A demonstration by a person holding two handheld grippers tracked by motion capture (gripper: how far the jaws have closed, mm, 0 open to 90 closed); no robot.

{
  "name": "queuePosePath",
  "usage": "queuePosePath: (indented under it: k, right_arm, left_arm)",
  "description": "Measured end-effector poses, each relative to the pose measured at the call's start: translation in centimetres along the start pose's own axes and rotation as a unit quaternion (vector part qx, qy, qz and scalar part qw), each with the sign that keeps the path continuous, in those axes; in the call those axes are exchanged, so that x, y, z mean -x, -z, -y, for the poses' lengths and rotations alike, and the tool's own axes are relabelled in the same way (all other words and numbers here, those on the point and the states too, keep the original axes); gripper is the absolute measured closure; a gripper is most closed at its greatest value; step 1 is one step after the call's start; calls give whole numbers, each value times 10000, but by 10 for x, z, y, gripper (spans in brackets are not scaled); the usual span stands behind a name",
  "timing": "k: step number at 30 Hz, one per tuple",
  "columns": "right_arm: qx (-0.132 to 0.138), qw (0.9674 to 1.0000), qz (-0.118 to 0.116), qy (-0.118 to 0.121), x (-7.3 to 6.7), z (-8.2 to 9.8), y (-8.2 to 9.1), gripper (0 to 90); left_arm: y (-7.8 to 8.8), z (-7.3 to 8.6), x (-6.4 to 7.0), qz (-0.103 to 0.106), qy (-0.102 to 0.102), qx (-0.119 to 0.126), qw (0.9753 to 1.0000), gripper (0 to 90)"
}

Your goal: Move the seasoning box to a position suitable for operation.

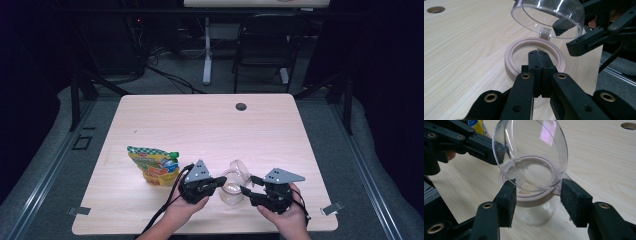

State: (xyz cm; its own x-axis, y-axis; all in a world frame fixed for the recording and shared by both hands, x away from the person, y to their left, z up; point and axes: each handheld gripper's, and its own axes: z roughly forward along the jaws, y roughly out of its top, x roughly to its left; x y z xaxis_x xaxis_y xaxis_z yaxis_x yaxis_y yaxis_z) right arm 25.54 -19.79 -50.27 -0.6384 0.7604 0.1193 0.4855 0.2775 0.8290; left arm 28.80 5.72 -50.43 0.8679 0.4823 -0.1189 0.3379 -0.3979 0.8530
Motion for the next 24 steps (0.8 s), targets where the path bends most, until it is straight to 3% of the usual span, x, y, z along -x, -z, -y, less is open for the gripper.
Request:
queuePosePath:
  k: [8, 17, 24]
  right_arm:
    - [118, 9999, -33, -103, 4, 0, 2, 479]
    - [156, 9997, -35, -177, 7, 0, 4, 504]
    - [169, 9988, -111, -440, 15, 2, 7, 561]
  left_arm:
    - [-3, 6, -3, -29, 85, -39, 10000, 900]
    - [-5, 8, -2, -26, 31, -62, 10000, 900]
    - [-4, 8, -2, -38, 27, -101, 9999, 900]
